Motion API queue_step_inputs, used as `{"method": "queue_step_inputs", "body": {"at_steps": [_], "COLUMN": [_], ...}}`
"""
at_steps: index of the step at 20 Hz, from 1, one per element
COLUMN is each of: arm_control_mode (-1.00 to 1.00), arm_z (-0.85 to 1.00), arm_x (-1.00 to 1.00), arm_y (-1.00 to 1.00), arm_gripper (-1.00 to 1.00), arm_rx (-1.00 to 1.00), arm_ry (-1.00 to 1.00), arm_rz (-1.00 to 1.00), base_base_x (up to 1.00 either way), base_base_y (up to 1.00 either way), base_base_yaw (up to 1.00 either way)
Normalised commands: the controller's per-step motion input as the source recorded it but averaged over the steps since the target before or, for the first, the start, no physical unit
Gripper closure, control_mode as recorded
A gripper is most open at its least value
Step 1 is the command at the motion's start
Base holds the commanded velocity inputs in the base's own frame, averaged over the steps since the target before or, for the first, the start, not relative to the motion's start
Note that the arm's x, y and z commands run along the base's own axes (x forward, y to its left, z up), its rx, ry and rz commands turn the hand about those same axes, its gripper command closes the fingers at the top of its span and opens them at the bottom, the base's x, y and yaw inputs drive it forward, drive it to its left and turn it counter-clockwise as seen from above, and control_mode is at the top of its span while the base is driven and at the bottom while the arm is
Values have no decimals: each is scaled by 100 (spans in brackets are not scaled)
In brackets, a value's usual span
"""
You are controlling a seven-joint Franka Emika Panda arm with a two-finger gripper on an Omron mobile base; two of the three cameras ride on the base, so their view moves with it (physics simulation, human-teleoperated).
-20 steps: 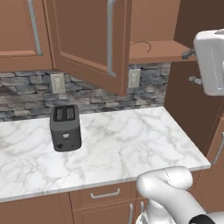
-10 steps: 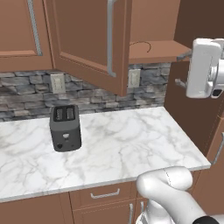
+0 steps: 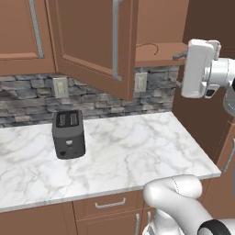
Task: Open the cabinet and move the ladle to the pot. Then close the cabinet.
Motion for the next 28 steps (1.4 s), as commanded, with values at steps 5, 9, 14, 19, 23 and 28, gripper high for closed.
{"method": "queue_step_inputs", "body": {"at_steps": [5, 9, 14, 19, 23, 28], "arm_control_mode": [-100, -100, -100, -100, -100, -100], "arm_z": [0, 0, 0, 0, 0, 0], "arm_x": [41, 33, 41, 29, 0, 0], "arm_y": [15, 12, 19, 17, 30, 40], "arm_gripper": [-100, -100, -100, -100, -100, -100], "arm_rx": [3, 16, 15, 6, 0, -1], "arm_ry": [2, 12, 13, 5, 0, 0], "arm_rz": [2, 21, 26, 16, 8, 4], "base_base_x": [0, 0, 0, 0, 0, 0], "base_base_y": [0, 0, 0, 0, 0, 0], "base_base_yaw": [0, 0, 0, 0, 0, 0]}}
